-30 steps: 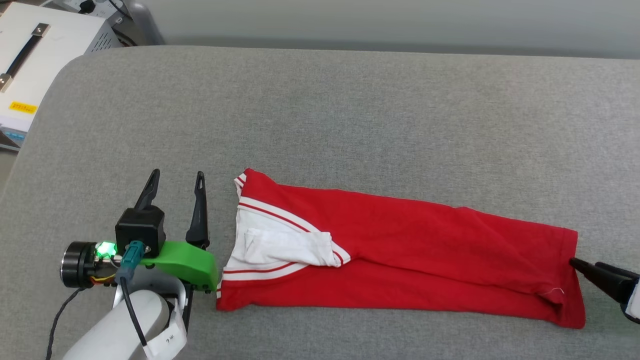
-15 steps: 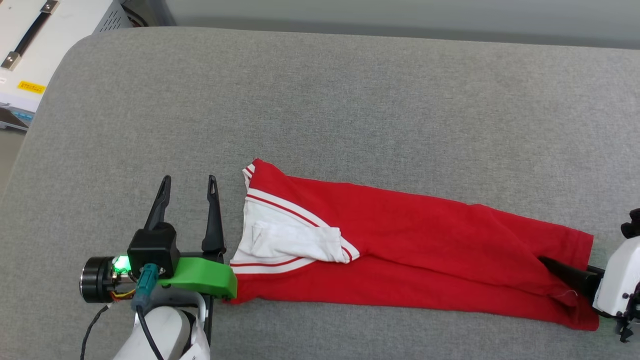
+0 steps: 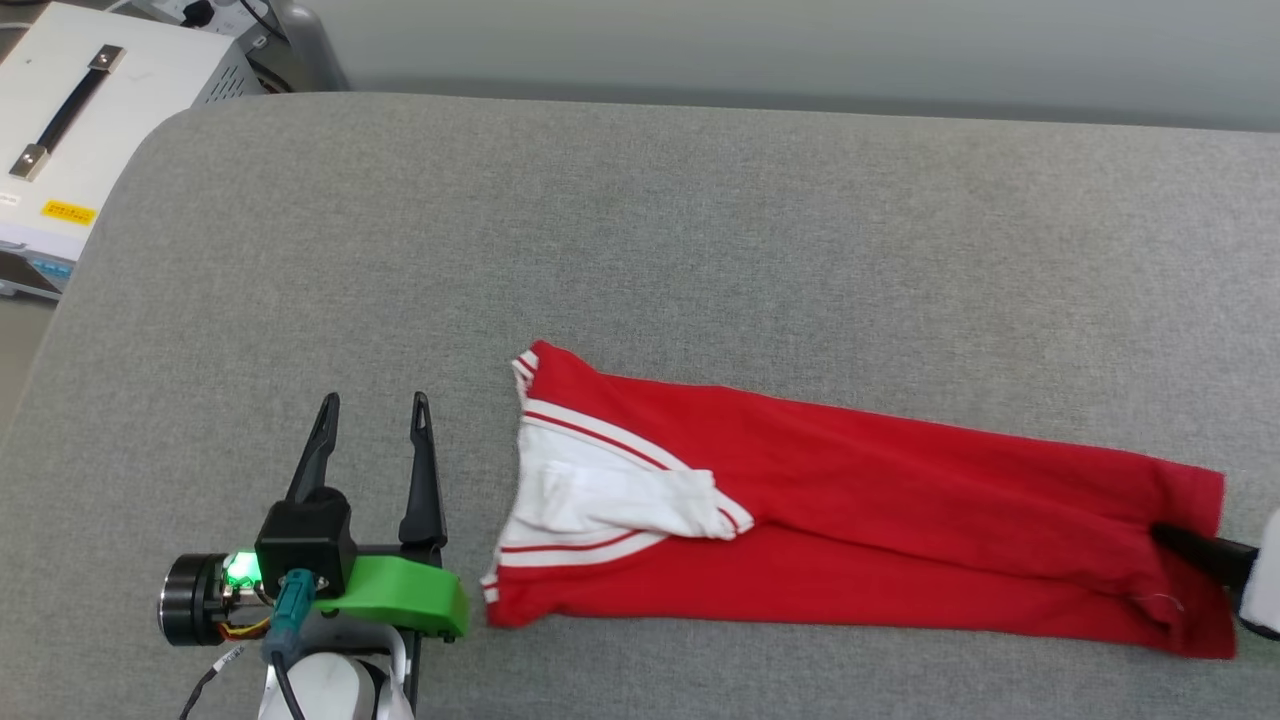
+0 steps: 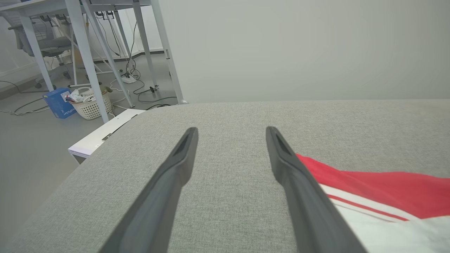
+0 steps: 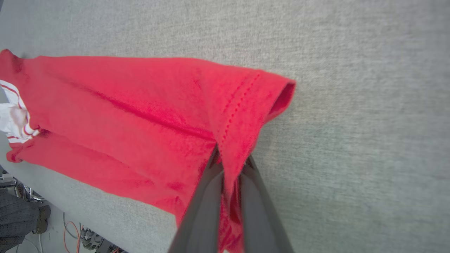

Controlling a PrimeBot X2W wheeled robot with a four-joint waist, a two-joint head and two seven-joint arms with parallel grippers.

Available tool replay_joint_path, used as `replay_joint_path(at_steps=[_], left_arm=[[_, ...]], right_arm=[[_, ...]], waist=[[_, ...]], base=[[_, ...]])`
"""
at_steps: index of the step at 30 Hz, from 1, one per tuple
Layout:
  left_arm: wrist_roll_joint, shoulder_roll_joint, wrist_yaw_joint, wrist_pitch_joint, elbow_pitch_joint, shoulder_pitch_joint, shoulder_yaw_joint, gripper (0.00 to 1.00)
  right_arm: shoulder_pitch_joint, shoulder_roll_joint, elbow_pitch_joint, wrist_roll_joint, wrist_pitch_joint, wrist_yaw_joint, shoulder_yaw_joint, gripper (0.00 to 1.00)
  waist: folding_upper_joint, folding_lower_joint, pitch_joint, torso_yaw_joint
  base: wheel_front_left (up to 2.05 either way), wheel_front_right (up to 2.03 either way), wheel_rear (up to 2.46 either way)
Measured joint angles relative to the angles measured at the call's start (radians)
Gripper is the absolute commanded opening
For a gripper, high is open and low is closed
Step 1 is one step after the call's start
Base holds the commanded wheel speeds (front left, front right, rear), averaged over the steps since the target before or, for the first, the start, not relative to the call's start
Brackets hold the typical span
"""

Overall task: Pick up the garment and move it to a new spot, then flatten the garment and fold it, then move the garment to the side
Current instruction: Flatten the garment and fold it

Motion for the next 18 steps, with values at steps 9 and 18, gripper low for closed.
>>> replay_joint_path(at_steps=[9, 18], left_arm=[[0.058, -0.041, -0.054, 0.000, 0.015, 0.028, 0.061, 1.00], [0.084, -0.065, -0.091, 0.000, 0.020, 0.048, 0.102, 1.00]], right_arm=[[-0.004, -0.143, 0.086, -0.018, 0.021, 0.000, -0.043, 0.00], [-0.009, -0.123, -0.129, 0.008, 0.128, 0.000, -0.029, 0.00]], waist=[[0.0000, -0.0001, -0.039, 0.001], [0.0000, 0.0000, -0.057, -0.007]], base=[[0.00, 0.00, 0.00], [0.00, 0.00, 0.00]])
